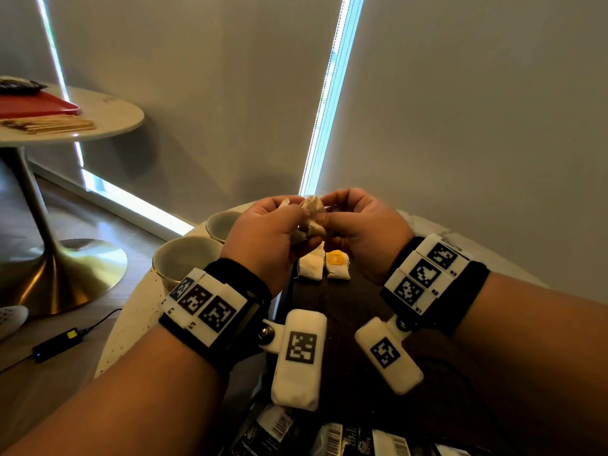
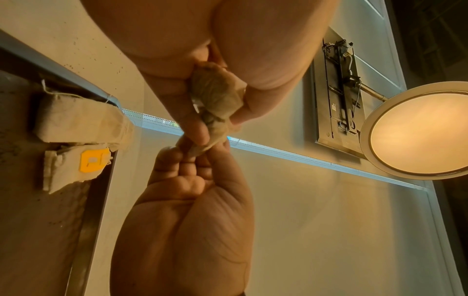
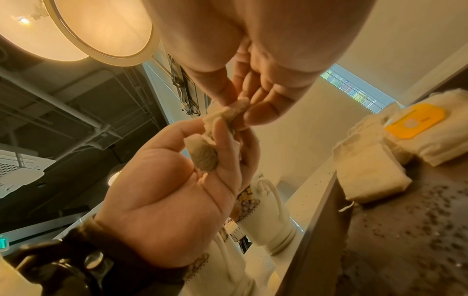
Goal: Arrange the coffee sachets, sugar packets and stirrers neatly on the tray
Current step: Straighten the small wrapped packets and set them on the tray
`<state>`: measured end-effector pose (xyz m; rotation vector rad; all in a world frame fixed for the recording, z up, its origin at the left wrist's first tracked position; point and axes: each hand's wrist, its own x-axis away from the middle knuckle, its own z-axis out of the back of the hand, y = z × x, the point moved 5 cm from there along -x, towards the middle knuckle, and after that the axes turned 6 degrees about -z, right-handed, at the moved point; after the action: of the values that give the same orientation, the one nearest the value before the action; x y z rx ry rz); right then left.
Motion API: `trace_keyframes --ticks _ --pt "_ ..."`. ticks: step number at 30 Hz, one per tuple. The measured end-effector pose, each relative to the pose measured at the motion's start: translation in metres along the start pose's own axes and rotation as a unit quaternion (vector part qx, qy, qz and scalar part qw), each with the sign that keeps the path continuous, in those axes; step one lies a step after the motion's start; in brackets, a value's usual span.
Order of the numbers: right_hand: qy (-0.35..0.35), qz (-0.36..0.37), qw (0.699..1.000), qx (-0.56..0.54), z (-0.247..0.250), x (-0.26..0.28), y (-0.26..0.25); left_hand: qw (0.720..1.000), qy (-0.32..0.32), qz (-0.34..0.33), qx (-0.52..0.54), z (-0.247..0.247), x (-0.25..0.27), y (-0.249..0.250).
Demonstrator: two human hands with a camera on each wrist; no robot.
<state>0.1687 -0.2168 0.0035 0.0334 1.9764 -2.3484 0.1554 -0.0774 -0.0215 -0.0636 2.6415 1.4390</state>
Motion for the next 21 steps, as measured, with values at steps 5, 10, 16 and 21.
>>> trace_keyframes --ticks 5,10,16,21 --pt "0.020 0.003 1.000 0.004 0.003 0.000 0.002 1.000 0.018 0.007 0.013 0.001 0.001 0.002" --pt "0.038 0.003 0.999 -0.005 0.007 0.000 0.002 0.999 0.040 0.002 -0.004 0.005 0.000 0.002" --pt "0.056 0.026 0.998 0.010 0.011 0.000 -0.003 0.998 0.058 -0.008 -0.027 0.006 -0.003 0.001" --pt "0.065 0.022 0.998 0.008 0.013 -0.001 -0.002 0.996 0.078 -0.027 -0.028 0.010 -0.004 0.002"
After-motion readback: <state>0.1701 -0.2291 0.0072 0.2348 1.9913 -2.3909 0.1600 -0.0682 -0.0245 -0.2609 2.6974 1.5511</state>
